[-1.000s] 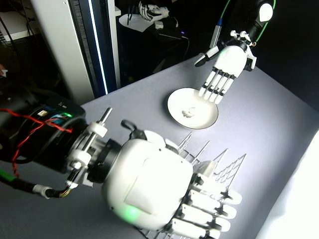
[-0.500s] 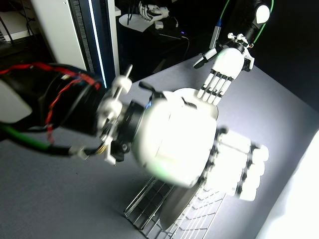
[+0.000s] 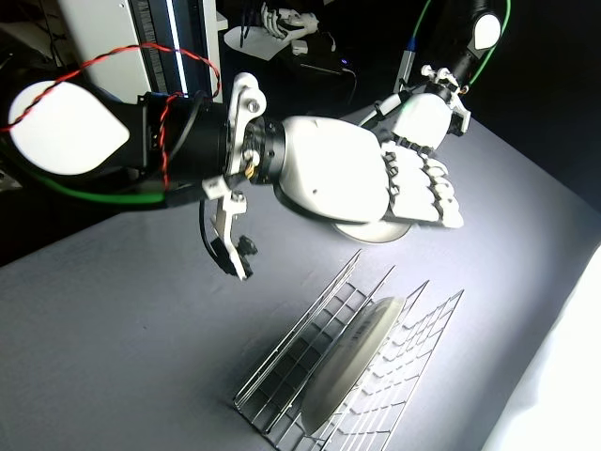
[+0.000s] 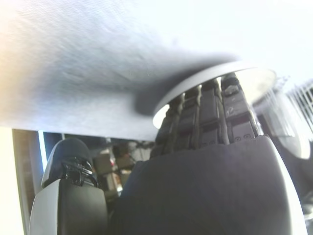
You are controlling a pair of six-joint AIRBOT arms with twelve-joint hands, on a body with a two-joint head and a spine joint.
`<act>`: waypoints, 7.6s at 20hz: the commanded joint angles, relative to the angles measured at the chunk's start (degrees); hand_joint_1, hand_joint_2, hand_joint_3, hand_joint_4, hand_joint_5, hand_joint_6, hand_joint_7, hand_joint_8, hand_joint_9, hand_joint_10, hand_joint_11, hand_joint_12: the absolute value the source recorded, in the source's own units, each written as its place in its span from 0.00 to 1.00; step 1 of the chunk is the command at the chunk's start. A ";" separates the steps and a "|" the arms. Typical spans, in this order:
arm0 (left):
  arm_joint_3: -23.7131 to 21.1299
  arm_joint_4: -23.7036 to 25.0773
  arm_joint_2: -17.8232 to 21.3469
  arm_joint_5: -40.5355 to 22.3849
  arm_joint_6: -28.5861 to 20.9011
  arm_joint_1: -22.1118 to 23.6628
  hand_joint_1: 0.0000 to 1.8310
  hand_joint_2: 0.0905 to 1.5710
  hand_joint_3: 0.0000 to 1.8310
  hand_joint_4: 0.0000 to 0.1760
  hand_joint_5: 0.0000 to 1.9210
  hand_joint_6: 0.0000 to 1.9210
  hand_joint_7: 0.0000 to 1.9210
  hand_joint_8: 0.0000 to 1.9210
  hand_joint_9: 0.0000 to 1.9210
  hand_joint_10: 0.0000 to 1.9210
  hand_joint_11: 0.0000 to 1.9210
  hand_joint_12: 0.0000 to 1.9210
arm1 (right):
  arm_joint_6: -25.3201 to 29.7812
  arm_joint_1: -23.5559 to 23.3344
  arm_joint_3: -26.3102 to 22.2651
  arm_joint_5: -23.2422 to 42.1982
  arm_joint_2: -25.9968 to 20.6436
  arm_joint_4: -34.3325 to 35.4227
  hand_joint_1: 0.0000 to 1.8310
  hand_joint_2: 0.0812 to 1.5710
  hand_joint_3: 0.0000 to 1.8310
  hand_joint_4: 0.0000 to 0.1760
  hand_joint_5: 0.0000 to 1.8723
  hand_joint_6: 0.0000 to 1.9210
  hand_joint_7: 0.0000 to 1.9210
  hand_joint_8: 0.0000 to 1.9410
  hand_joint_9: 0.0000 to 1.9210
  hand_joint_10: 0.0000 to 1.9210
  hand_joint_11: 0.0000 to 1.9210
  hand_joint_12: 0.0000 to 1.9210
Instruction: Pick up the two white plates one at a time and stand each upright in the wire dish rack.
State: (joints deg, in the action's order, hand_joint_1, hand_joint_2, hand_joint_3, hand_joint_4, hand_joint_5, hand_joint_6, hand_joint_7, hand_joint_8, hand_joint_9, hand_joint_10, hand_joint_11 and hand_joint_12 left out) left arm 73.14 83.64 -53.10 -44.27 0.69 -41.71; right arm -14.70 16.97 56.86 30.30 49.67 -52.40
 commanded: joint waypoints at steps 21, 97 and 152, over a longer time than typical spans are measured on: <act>0.25 1.13 -1.16 -3.61 -2.64 -3.84 0.00 0.64 0.00 0.00 0.00 0.00 0.00 0.00 0.00 0.00 0.00 0.00 | 0.00 6.56 -2.30 -1.16 8.68 -3.80 0.92 0.73 0.01 0.00 0.00 0.00 0.00 0.00 0.00 0.00 0.00 0.00; 10.31 0.19 0.92 -7.32 -11.10 12.97 0.00 0.64 0.00 0.00 0.00 0.00 0.00 0.00 0.00 0.00 0.00 0.00 | 1.31 -6.73 -7.76 -2.17 3.45 37.57 0.81 0.69 0.00 0.00 0.49 0.50 0.51 0.45 0.47 0.56 0.46 0.78; 11.29 3.18 0.33 -7.38 -13.26 15.82 0.00 0.64 0.00 0.00 0.00 0.00 0.00 0.00 0.00 0.00 0.00 0.00 | -0.37 2.05 8.15 1.05 -1.71 37.41 0.81 0.71 0.00 0.00 0.45 0.58 0.47 0.51 0.41 0.63 0.43 0.81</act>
State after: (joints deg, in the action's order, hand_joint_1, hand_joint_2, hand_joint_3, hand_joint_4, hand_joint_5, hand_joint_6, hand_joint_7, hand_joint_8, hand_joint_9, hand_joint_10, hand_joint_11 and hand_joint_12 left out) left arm 84.38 90.28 -52.77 -50.30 -12.32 -26.59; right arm -14.17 19.55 64.97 23.33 48.42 -15.62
